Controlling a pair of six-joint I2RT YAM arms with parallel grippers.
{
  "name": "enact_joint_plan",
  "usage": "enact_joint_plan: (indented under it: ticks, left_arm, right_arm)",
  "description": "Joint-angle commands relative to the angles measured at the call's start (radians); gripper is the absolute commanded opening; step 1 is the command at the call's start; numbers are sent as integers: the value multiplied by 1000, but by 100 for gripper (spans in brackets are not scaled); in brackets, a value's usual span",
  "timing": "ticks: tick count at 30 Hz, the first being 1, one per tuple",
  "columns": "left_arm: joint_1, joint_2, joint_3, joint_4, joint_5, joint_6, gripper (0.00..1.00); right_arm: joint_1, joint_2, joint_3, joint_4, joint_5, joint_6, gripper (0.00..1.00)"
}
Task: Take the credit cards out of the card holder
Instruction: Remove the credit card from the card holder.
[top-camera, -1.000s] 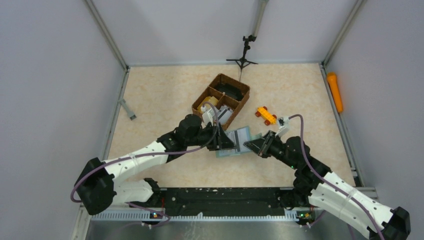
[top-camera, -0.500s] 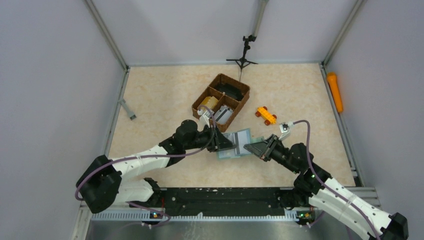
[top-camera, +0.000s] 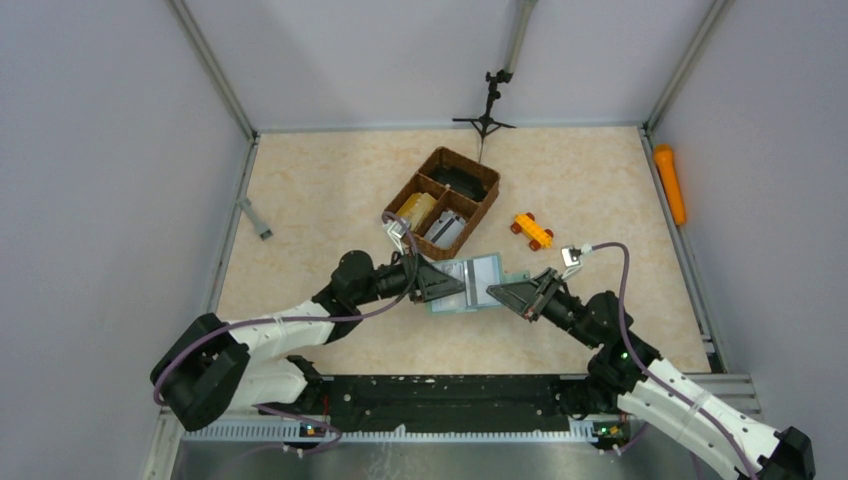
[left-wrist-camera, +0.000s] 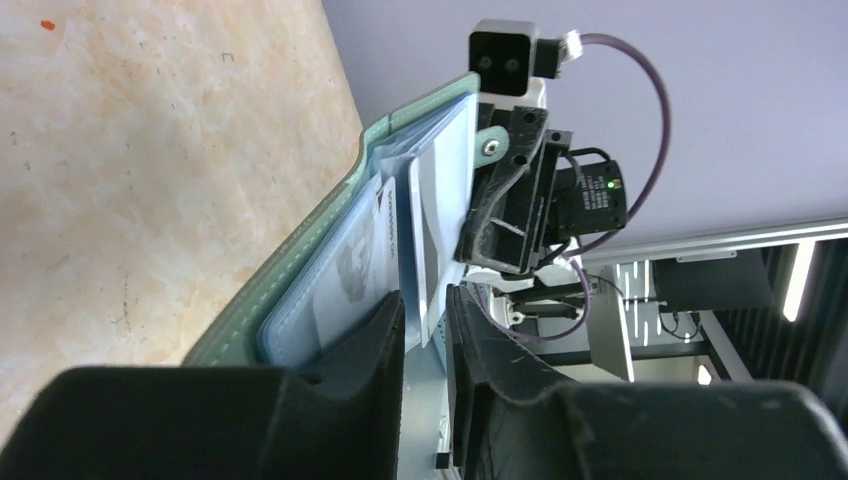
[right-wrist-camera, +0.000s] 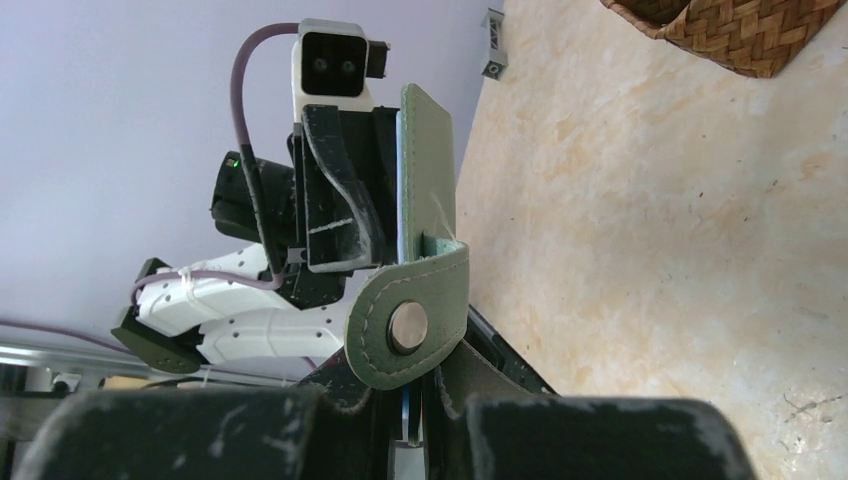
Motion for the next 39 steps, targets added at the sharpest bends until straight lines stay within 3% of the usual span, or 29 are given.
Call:
enact_joint_plan:
  ticks: [1, 8, 19, 28, 34, 37, 39]
  left_arm:
    - [20, -55, -14, 100, 11, -30, 24]
    - [18, -38, 12, 75, 44, -33, 13]
    - [17, 7, 40, 80, 75, -32, 17]
    - [15, 51, 55, 108, 87, -45, 13]
    - [15, 83, 49, 230, 107, -87, 11]
    - [15, 101, 42, 288, 108, -111, 0]
    - [15, 95, 29, 295, 88, -107, 0]
  right_arm:
    - [-5, -19, -1, 118, -12, 36, 0]
    - [-5, -10, -4, 143, -23, 48, 0]
    - [-5, 26, -2, 174, -46, 57, 0]
    - [-4, 53, -8, 217, -69, 72, 0]
    - [-5, 79, -14, 251, -89, 77, 0]
    - [-5, 86, -20, 264, -95, 78, 0]
    - [-5, 82, -25, 261, -90, 73, 0]
